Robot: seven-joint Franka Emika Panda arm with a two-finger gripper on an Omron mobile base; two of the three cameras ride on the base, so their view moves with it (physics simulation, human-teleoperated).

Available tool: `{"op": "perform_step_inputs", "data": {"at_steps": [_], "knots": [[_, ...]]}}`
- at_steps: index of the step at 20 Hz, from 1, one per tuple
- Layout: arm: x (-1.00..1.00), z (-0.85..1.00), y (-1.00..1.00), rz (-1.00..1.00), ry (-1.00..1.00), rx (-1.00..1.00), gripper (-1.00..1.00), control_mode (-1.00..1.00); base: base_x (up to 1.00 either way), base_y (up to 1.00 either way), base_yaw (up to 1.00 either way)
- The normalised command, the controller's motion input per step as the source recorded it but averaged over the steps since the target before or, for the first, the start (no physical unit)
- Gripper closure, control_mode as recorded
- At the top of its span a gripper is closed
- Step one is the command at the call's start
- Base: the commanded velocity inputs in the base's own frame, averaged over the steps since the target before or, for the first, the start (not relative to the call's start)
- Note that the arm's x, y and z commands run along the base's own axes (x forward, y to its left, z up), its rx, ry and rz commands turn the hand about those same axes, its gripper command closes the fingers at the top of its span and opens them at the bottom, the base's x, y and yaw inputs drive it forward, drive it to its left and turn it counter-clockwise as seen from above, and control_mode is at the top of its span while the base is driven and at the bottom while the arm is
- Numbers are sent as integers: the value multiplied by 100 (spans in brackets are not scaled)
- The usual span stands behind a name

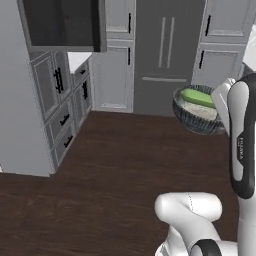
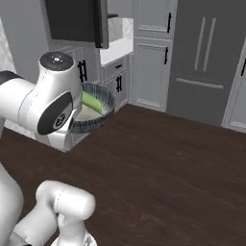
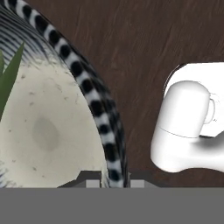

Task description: Pick the corn from the sink and place it in the bowl. Then pick the bowl and place it in the microwave. Then close the microwave door and press the start button.

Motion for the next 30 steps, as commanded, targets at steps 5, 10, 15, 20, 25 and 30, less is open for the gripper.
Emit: {"op": "perform_step_inputs", "data": {"at_steps": [5, 10, 15, 20, 25, 30], "knots": [[0, 0, 0, 0, 0, 0, 100, 100, 100, -100, 37], [0, 0, 0, 0, 0, 0, 100, 100, 96, -100, 38], [0, 0, 0, 0, 0, 0, 100, 100, 81, -100, 37], [0, 0, 0, 0, 0, 0, 100, 100, 72, -100, 41], [0, 0, 0, 0, 0, 0, 100, 100, 53, -100, 40], [0, 0, 0, 0, 0, 0, 100, 100, 46, -100, 40]]}}
